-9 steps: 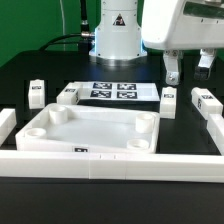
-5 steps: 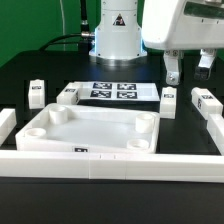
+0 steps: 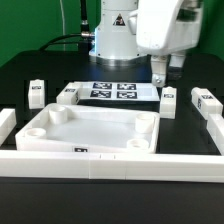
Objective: Assemble desk
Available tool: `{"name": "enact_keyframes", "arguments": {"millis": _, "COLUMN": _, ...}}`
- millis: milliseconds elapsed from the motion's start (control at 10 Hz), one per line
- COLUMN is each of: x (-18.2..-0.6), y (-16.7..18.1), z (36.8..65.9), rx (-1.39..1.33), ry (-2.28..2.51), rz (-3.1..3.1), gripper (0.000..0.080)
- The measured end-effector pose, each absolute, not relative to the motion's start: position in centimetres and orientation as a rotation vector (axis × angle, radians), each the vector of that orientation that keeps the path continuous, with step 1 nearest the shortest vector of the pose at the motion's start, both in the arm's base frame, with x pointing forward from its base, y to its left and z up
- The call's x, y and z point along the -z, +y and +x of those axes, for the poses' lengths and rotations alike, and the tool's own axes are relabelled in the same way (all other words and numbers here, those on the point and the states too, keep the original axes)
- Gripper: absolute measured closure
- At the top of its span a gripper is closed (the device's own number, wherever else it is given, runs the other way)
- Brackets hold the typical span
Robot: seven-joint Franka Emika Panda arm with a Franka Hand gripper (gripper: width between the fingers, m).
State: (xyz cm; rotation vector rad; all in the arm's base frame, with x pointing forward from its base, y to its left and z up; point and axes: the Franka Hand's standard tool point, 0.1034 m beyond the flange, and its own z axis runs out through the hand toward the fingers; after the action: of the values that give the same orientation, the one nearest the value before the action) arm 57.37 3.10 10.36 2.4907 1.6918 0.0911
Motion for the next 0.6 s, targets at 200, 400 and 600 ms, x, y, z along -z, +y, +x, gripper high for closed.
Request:
{"name": "enact_keyframes", "arguments": {"millis": 200, "x": -10.3, "y": 3.2, "z": 57.4, "rx": -0.09, "ry": 1.69, "rz": 2.493, "gripper": 0.015}}
{"name": "enact_keyframes", "arguments": {"millis": 400, "x": -10.2, "y": 3.1, "z": 57.3, "rx": -0.085, "ry": 1.694, "rz": 2.492, "gripper": 0.015}}
{"name": "enact_keyframes", "arguments": {"millis": 600, "x": -8.8, "y": 0.9, "z": 55.9, "rx": -0.077, "ry": 1.804, "rz": 2.414, "gripper": 0.015}}
